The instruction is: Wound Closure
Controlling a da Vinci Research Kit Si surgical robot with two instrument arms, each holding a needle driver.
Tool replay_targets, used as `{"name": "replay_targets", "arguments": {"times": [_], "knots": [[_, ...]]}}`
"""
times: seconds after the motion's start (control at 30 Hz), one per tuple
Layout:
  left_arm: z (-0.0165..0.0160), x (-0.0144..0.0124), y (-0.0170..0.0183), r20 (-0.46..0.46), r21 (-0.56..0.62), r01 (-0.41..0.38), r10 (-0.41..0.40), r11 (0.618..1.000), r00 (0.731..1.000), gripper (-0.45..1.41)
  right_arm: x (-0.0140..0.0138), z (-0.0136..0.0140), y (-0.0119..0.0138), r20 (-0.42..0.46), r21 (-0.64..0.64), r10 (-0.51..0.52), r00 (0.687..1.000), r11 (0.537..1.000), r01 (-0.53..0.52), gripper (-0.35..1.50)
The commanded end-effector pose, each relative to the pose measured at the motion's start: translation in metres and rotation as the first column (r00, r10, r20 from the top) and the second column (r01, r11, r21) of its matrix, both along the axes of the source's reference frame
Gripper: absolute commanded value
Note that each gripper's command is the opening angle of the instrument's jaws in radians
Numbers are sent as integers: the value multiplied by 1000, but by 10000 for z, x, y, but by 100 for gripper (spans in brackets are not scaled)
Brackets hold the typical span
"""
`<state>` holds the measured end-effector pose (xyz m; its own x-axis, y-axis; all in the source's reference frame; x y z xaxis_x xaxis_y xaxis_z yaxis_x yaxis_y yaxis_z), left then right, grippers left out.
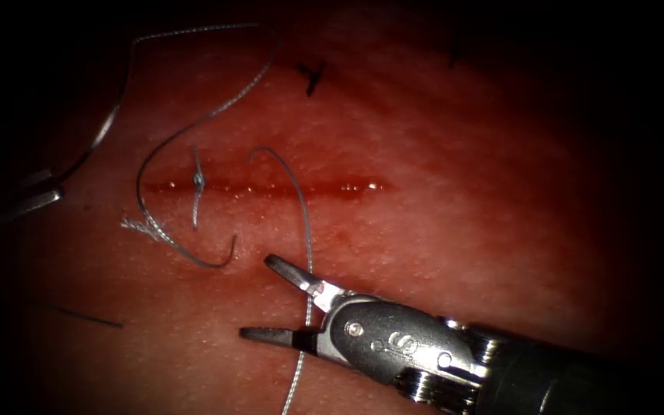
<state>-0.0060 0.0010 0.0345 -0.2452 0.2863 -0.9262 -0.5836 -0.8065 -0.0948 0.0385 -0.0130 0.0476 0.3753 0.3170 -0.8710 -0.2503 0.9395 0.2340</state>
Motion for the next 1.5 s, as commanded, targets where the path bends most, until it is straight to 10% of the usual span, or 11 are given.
{"name": "replay_targets", "arguments": {"times": [0.03, 0.53, 0.63, 1.5], "knots": [[5, -5, 3, 1, -2, 2, -2, 1000, 1000, -45, 10, 11, 12, 3, -3, 1, 1000, 1000, -1, 121], [4, -6, 2, -6, -2, 7, -7, 1000, 1000, -45, 70, 81, 26, 89, -8, -37, 995, 999, 38, 79], [4, -6, 2, -6, -2, 6, -7, 1000, 1000, -45, 65, 88, 18, 75, -14, -56, 996, 998, 57, -35], [4, -5, 1, -7, -2, 7, -7, 1000, 1000, -45, 38, -89, -112, -12, -23, -139, 990, 990, 139, -35]]}}
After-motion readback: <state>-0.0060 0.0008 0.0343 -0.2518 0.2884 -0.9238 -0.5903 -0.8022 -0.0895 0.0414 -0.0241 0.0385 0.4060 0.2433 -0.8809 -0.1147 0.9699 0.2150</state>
